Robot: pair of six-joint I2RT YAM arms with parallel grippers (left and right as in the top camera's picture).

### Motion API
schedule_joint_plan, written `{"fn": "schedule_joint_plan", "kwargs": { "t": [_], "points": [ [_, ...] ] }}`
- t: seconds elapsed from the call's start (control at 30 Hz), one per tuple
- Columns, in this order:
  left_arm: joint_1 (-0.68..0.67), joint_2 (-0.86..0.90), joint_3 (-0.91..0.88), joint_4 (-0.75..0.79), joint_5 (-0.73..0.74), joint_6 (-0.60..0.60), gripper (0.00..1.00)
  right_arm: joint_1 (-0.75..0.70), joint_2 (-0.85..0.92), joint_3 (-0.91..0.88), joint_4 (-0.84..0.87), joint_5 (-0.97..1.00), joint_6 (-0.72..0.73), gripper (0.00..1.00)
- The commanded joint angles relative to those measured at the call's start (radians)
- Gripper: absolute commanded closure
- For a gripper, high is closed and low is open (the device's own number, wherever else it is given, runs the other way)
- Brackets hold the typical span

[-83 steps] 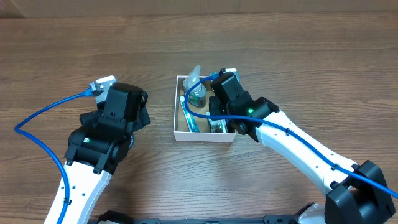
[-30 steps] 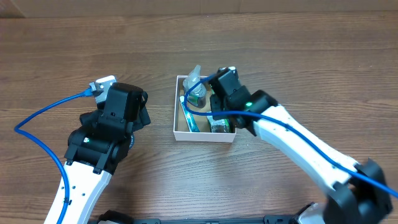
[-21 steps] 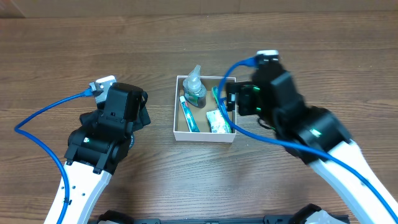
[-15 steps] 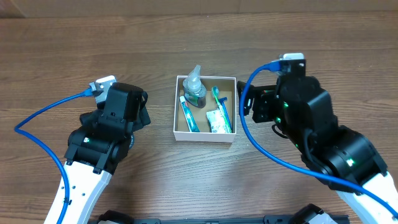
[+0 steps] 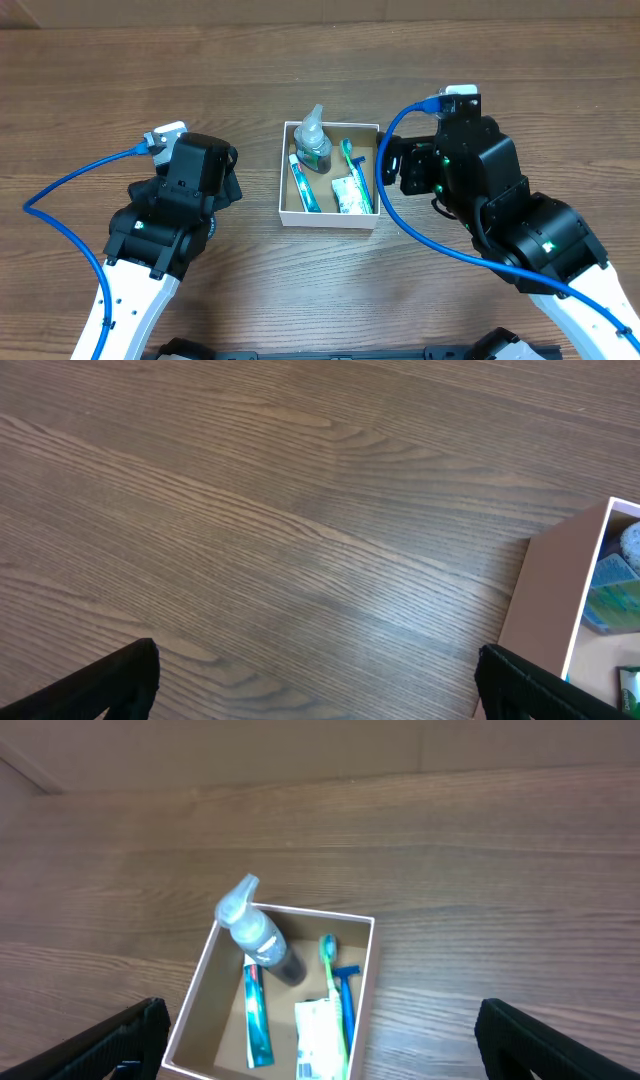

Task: Pack container
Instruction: 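Open the right gripper and lift it up out of the box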

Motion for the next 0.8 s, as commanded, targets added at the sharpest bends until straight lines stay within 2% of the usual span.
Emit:
{"fn": "schedule_joint_plan", "kwargs": {
  "t": [0.0,0.2,0.37,0.43,0.57,0.77],
  "points": [
    [0.005,0.004,0.014,0.005,-0.013,0.009,0.00,-0.002,-0.080,0.008,0.002,0.074,-0.014,0.00],
    [0.005,0.004,0.014,0.005,-0.013,0.009,0.00,-0.086,-0.336,0.008,0.034,0.072,-0.022,0.00],
    [0.005,0.004,0.014,0.004,-0.013,0.009,0.00,-0.215,-0.570,-0.022,0.007,-0.030,-0.224,0.00],
    [0.005,0.004,0.014,0.004,-0.013,0.009,0.00,-0.253,-0.645,-0.045,-0.001,-0.047,-0.254,0.00],
    [0.005,0.004,0.014,0.004,-0.013,0.009,0.00,-0.330,-0.816,-0.174,0.030,-0.049,-0.266,0.00],
    [0.005,0.004,0.014,0.004,-0.013,0.009,0.00,-0.382,-0.965,-0.464,0.211,-0.138,-0.264,0.00]
  ]
}}
